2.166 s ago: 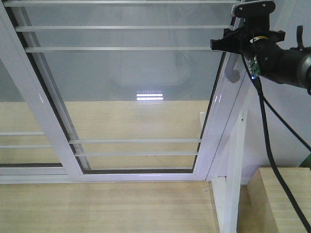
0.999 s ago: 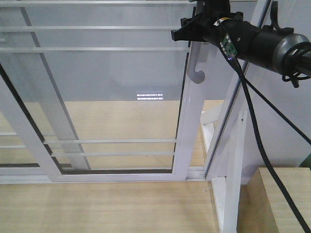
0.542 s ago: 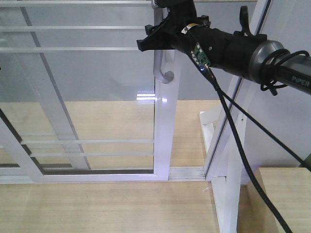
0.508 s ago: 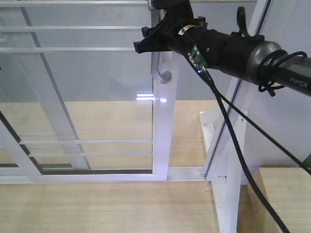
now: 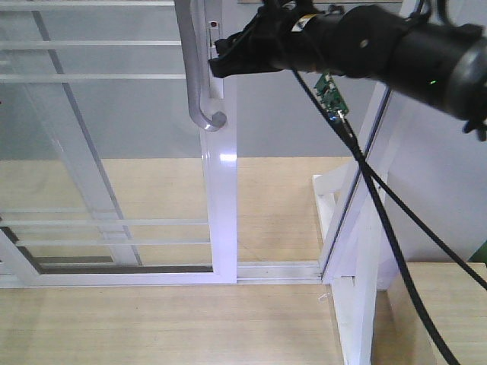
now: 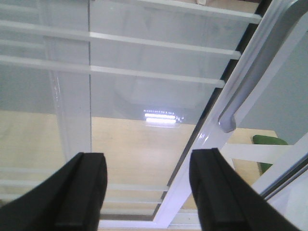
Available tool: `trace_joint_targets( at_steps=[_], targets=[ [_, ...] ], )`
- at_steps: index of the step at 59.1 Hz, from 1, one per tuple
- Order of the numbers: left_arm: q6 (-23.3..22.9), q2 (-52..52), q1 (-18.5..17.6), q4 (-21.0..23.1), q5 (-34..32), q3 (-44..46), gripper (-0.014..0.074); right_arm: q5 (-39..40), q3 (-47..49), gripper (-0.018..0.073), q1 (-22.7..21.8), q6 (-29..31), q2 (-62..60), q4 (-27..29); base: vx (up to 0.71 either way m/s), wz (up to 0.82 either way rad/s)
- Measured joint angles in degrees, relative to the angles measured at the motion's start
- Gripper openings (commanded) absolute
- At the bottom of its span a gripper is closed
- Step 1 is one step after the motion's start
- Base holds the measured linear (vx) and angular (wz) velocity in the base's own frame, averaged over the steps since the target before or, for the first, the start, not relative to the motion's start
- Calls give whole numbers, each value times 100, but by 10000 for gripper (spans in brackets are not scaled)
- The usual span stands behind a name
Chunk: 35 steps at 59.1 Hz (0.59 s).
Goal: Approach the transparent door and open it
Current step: 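Push the handle with the right gripper, sliding the door away, then withdraw the right gripper and bring the left gripper to the handle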
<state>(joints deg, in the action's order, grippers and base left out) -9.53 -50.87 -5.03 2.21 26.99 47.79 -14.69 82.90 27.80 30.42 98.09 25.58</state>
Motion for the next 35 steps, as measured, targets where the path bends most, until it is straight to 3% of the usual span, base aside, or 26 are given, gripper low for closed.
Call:
trace_joint_targets(
  at_steps=[11,19,28,35],
  targets=[
    [902,0,0,0,-278,0,500,-869,-153,388,-871,-135,-782,-36,0,0],
    [1172,-17,0,95,-326,0,500,-906,-1120,388,-1427,-166,-1524,-64,0,0],
    [1473,-380,-54,702,-333,0,500,-837,-2685,388,-1723,-173,-2631,-86,0,0],
    [2152,-1088,-314,1332,-498,0,500,-660,-3456,388,-1761,-173,-3517,-86,0,0]
  ],
)
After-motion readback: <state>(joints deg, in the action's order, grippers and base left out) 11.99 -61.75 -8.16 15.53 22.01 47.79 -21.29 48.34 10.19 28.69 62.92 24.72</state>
